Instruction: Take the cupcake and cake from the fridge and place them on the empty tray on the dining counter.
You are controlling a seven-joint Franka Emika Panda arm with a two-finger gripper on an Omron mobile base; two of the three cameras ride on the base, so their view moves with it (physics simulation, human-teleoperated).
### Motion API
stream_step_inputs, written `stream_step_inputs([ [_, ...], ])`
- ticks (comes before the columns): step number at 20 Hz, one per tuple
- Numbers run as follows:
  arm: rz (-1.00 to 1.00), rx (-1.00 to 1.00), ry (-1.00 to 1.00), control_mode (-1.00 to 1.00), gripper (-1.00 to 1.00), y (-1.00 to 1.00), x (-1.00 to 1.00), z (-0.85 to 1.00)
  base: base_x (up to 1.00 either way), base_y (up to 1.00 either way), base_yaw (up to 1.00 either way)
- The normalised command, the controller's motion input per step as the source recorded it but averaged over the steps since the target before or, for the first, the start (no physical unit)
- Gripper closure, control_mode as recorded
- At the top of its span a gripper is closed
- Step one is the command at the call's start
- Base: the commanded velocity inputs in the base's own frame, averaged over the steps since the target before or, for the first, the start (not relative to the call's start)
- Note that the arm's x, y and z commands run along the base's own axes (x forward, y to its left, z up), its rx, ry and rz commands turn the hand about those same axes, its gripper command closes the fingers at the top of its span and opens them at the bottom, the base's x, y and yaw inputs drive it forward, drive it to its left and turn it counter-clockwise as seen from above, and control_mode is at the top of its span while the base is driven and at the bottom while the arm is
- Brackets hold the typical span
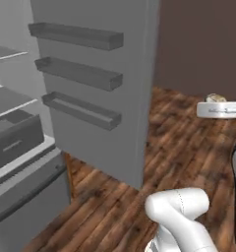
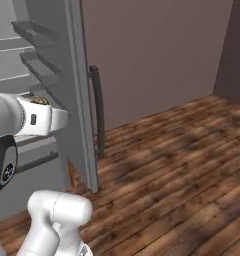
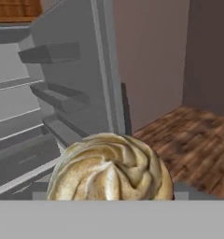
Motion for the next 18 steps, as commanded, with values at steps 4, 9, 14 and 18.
stream_step_inputs([
  [4,0.00,0.00,0.00,1.00,1.00,0.00,0.00,0.00,0.00,0.00,-1.00],
  [9,0.00,0.00,0.00,1.00,1.00,0.00,0.00,0.00,0.08,-0.33,-0.91],
  [14,0.00,0.00,0.00,1.00,1.00,0.00,0.00,0.00,1.00,-0.92,-0.19],
  [18,0.00,0.00,0.00,1.00,1.00,0.00,0.00,0.00,1.00,-1.00,0.00],
])
